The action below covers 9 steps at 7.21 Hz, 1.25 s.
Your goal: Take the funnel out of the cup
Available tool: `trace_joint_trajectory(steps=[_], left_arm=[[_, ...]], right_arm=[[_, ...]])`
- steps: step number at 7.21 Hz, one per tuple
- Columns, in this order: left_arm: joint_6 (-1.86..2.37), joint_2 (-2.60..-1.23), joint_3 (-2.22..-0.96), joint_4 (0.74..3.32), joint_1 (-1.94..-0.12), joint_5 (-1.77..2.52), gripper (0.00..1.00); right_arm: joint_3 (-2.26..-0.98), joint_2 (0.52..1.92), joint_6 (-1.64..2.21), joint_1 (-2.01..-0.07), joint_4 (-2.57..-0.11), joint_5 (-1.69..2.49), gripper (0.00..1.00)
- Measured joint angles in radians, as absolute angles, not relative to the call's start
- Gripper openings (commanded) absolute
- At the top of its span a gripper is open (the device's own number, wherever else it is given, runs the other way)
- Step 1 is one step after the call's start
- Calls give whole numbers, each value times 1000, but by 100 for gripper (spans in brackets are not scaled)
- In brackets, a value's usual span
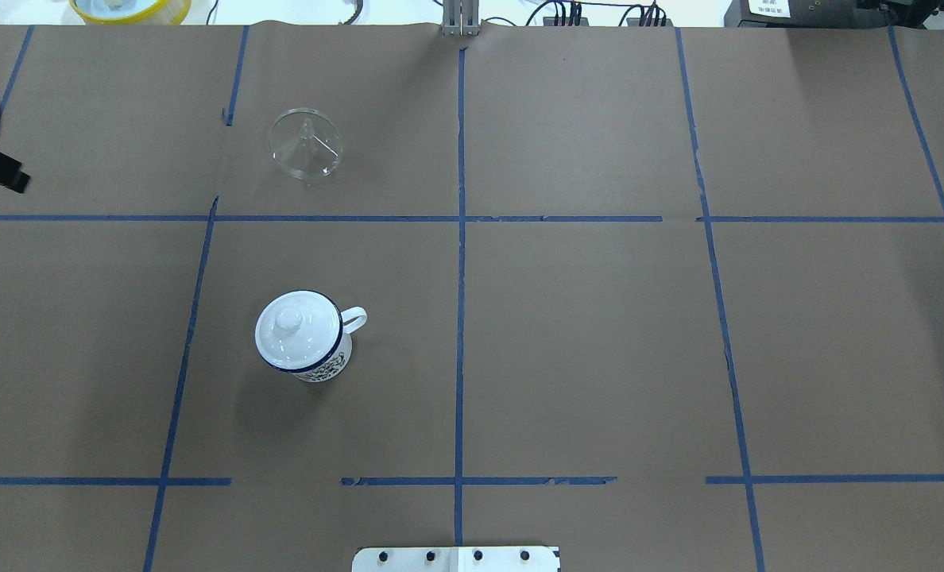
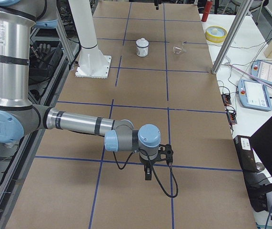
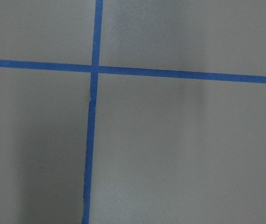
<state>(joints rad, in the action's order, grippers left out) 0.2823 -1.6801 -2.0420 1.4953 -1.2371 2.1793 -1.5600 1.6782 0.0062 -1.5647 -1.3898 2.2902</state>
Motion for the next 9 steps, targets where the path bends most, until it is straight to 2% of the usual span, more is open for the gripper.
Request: trace_joint_trajectory(steps=[2,3,6,9], left_arm=[[28,-1608,-1841,1496,-1475,2339,100],[-61,-1567,-1773,1497,-1536,2376,100],[-148,-1452,-1738,1513,-1607,2393,100],[-146,-1436,-1719,1513,-1614,2389,100]], right_arm=[[-1560,1678,6,-1565,-1390,2290,100],[-1560,1678,6,-1565,-1390,2290,100],[-1560,1678,6,-1565,-1390,2290,100],[-1560,1678,6,-1565,-1390,2290,100]])
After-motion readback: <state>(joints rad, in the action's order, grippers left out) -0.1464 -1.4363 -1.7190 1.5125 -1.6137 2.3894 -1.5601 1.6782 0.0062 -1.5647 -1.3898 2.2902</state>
